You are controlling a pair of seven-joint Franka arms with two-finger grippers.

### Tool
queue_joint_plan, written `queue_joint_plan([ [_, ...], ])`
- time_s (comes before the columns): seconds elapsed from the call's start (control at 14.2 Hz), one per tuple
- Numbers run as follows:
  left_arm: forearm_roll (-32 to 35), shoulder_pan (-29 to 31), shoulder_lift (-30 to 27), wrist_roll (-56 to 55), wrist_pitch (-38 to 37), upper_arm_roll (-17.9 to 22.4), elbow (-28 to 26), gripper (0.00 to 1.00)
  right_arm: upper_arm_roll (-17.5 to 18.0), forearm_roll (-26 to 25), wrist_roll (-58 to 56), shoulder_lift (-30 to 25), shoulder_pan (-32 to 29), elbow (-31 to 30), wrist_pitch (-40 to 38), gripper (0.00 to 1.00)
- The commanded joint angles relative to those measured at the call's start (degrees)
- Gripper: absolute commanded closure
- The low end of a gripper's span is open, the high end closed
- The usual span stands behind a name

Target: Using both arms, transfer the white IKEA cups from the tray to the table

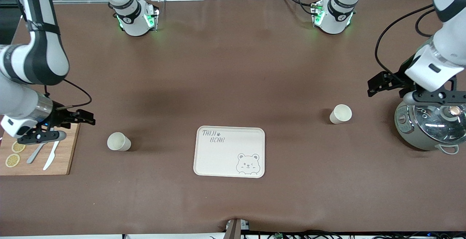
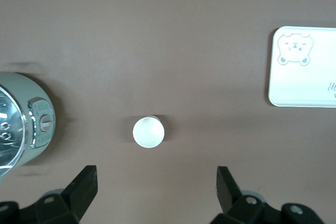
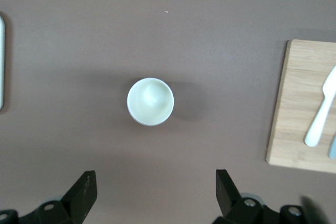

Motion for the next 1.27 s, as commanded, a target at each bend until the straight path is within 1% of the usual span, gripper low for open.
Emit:
queue_joint_plan([
  [0.0,1.3,-0.2,-2.1,-0.1,-2.5,0.4,1.0,0.00,0.0,0.9,-0.1,-0.8,-1.0,5.2,-7.5,0.00],
  [0.07,1.3,-0.1,-2.6,0.1,-4.1,0.5,0.9,0.00,-0.2,0.7,0.0,-1.4,-1.0,6.8,-9.6,0.00],
  [0.28,1.4,0.0,-3.7,1.7,-4.5,0.7,1.3,0.00,-0.6,0.6,0.0,-1.6,-1.5,12.5,-17.3,0.00],
  [0.42,0.7,0.0,-4.0,6.7,-4.5,1.6,1.3,0.00,-0.8,0.6,0.0,-1.6,-1.8,14.3,-19.8,0.00],
  [0.56,0.6,-0.1,-4.1,7.3,-4.5,2.0,1.4,0.00,-0.8,0.5,0.5,-2.6,-1.8,14.3,-20.0,0.00],
  [0.92,1.1,-0.2,-4.1,7.0,-4.6,2.1,2.2,0.00,-0.1,-0.7,6.5,-3.0,0.1,14.3,-20.1,0.00],
  [1.2,2.1,-0.3,-3.9,10.4,-7.3,2.2,2.2,0.00,-0.1,-0.8,7.7,-3.6,0.8,14.3,-19.9,0.00],
])
